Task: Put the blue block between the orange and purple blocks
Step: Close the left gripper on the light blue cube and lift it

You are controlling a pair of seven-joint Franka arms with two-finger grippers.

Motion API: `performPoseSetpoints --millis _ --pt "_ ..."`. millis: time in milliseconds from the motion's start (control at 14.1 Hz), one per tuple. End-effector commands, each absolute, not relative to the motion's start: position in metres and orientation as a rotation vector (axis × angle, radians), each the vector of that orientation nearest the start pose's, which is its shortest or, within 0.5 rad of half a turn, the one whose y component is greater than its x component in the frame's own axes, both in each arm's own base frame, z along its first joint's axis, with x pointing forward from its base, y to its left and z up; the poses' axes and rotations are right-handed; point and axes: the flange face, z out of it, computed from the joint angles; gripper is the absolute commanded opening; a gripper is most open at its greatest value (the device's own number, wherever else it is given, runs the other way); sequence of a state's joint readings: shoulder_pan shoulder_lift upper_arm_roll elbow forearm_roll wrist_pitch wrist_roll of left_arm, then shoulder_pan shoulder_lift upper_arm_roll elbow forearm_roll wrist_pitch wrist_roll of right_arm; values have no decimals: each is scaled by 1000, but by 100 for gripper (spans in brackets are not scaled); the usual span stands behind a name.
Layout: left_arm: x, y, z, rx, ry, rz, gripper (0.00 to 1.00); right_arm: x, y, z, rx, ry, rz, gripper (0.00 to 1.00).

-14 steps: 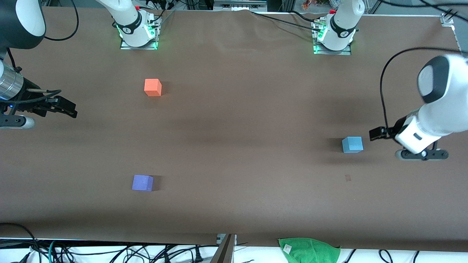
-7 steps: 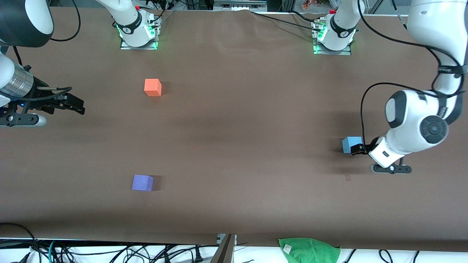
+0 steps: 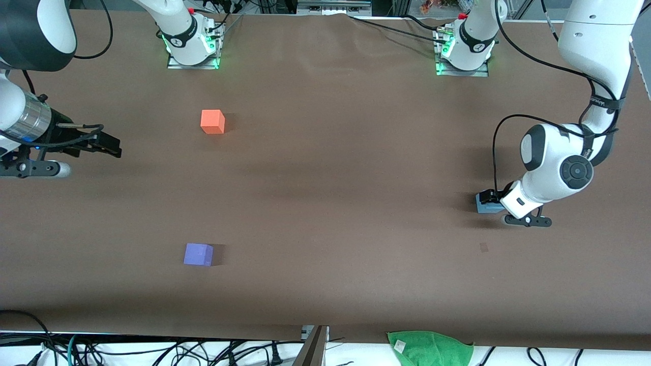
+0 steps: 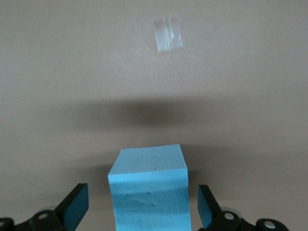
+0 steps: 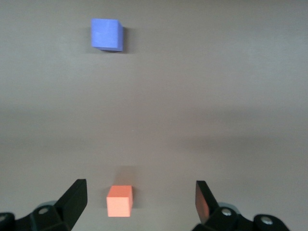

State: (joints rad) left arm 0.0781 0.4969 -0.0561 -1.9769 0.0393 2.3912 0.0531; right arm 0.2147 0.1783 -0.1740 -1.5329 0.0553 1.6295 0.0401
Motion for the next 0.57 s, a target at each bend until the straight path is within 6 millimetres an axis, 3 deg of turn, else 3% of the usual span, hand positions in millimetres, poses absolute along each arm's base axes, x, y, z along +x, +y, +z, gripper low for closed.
performPoseSetpoints --millis 0,71,213,284,497 --pt "594 10 190 -3143 128 130 75 606 38 552 -3063 9 124 99" --pt "593 11 189 -3143 137 142 33 605 37 554 -3067 18 122 99" --pt "594 9 193 -3155 112 159 18 605 23 556 -3076 49 111 99" --pt "601 7 203 -3154 116 137 15 606 18 554 -3085 61 112 99" --pt "625 -20 268 -3159 183 181 13 611 15 546 -3135 78 115 99"
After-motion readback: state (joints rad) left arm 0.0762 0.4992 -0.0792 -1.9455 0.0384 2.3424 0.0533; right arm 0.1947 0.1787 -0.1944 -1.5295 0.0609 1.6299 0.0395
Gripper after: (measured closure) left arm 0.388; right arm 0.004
